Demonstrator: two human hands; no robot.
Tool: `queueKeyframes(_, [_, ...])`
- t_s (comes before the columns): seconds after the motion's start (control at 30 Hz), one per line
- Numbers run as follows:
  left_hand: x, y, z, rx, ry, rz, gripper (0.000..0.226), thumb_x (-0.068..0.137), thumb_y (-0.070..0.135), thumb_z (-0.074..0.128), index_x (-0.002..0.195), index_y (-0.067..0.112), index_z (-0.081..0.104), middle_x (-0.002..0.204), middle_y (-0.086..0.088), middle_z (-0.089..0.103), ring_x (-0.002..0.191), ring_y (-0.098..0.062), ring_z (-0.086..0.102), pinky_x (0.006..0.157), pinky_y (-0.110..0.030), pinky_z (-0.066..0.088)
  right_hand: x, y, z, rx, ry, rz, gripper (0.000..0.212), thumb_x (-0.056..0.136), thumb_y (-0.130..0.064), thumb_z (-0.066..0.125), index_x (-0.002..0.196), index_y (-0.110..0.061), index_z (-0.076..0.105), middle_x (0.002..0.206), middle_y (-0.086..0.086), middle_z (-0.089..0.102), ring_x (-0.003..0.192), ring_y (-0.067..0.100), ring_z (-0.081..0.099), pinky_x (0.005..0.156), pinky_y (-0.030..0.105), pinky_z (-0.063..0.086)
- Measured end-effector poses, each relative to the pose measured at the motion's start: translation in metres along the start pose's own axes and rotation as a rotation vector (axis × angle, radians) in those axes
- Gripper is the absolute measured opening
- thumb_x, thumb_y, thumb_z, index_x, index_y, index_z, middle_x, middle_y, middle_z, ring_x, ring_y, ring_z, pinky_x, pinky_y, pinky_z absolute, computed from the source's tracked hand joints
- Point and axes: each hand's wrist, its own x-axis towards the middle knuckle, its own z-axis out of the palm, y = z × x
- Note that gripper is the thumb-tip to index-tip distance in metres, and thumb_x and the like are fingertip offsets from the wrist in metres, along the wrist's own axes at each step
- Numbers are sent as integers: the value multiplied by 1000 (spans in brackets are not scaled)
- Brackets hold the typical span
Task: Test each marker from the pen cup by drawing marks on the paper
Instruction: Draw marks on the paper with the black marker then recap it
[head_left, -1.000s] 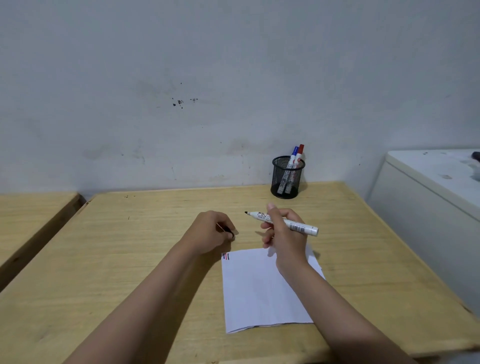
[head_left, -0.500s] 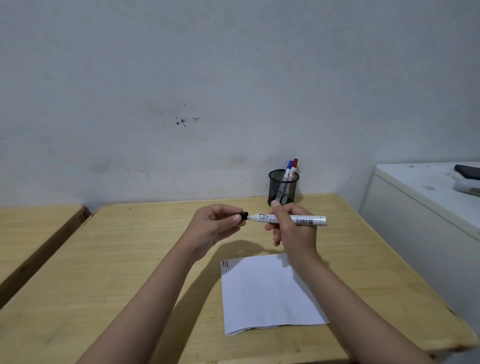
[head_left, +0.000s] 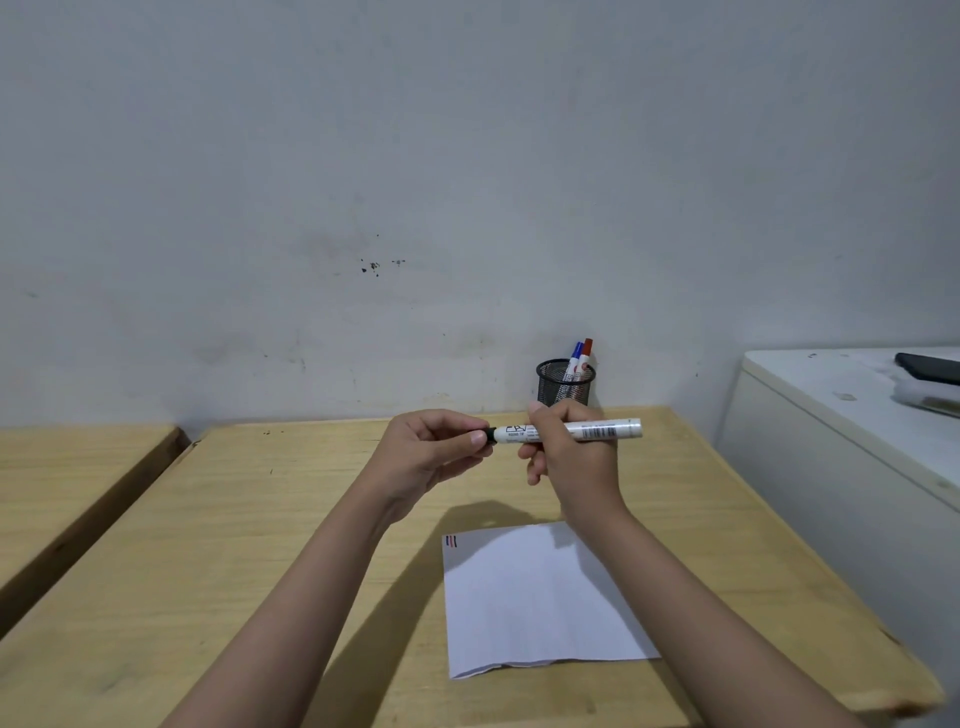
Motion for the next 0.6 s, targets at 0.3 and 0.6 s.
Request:
queueKeyframes(0.3, [1,8,6,-37,44,98,18,77,-7,62,74,8,73,67,-3,73,63,-14,69,75,-22,58,8,-9,11,97,24,-11,36,88,-8,60,56,-10,44,35,-4,49,34,12,47,36,24,42])
queueKeyframes(0.6, [23,19,-1,232,274,225,14,73,1,73,82,10,68,68,-9,61,61,-14,59,58,-18,44,25,-23,1,-231,-258,351,40,78,-42,71,76,-4,60,60,8,61,39,8,48,41,25,49])
